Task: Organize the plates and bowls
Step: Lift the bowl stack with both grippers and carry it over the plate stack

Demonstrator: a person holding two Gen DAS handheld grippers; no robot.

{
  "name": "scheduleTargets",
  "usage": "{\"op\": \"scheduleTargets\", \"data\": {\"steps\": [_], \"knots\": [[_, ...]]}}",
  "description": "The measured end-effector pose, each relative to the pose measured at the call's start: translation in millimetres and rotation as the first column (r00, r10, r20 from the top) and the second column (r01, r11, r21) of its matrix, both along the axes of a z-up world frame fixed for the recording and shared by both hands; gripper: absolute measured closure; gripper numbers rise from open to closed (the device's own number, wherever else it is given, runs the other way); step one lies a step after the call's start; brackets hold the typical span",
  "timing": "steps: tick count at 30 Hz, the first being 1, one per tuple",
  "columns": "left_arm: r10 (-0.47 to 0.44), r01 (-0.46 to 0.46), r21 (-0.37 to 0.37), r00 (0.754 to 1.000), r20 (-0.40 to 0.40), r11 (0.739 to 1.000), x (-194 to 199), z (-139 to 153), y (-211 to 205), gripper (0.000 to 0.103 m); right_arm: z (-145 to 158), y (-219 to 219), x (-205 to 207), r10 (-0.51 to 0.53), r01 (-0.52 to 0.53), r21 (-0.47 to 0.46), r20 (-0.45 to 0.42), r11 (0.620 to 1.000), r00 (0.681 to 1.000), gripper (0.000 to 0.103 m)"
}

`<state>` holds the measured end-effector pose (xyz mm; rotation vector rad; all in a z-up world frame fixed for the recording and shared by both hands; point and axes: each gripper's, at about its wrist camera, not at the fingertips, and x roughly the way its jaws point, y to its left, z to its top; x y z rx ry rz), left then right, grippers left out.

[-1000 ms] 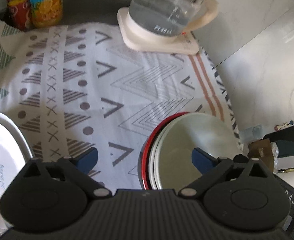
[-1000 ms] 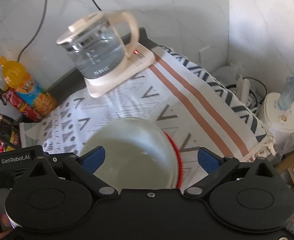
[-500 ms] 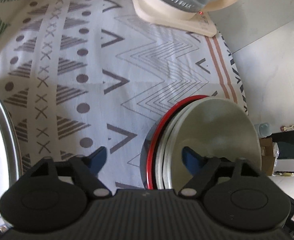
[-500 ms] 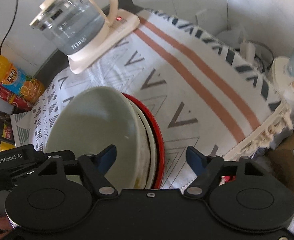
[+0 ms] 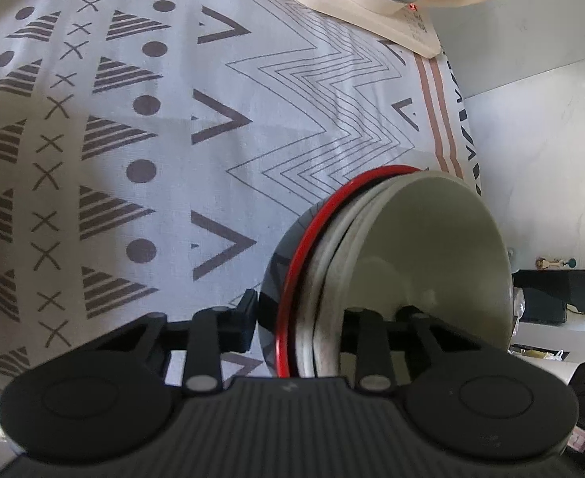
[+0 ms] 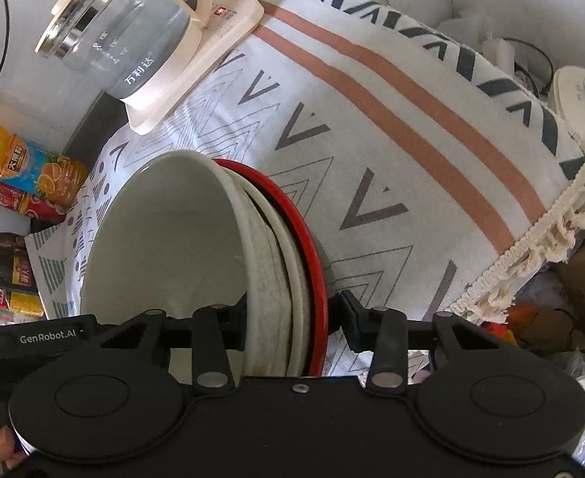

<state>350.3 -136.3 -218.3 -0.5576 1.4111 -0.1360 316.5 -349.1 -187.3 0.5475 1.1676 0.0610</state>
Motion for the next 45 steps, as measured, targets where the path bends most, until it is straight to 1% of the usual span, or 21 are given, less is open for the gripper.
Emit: {"op": "scheduleTargets", "data": {"steps": [2,5,8,13,22,34,45], "knots": [[0.008,-0.009,0.007,1.0,0.015,1.0,-1.6,1.8,4.5,0.073,2.1,-0.2,-0.5,0.006,-0.007,0.015,0.019,1.0,1.0,0.072],[0.025,-0.024,-0.014,0.999,0.022,1.0,-3.2,4.5,13.4,0.073,7.2,5.5,-0.6,0.024,-0.024,0.008,0.04,1.0,0.999,0.073],[0.024,-0.024,-0.001,0.999,0.042,1.0,-6.2,10.0,18.4,0.073,10.4,11.1,-0.2,0.031,-0.031,0.016,0.05,0.999,0.998,0.073],[0.054,-0.054,-0.012,0.996,0.066,0.998,-11.3,17.6,32.1,0.073,19.0,22.7,0.9,0.052,-0.053,0.02,0.076,0.998,0.996,0.073],[0.098,-0.099,0.003,0.988,0.118,0.995,-20.7,41.6,62.8,0.073,34.9,50.7,1.4,0.086,-0.092,0.042,0.121,0.995,0.989,0.073],[0.175,-0.178,0.005,0.969,0.173,0.984,-49.9,66.6,110.1,0.073,58.8,99.9,-4.5,0.159,-0.171,0.054,0.175,0.984,0.972,0.073],[0.238,-0.246,0.011,0.945,0.226,0.969,-81.0,87.5,153.6,0.072,73.3,142.6,-17.4,0.215,-0.235,0.064,0.223,0.97,0.951,0.073]]}}
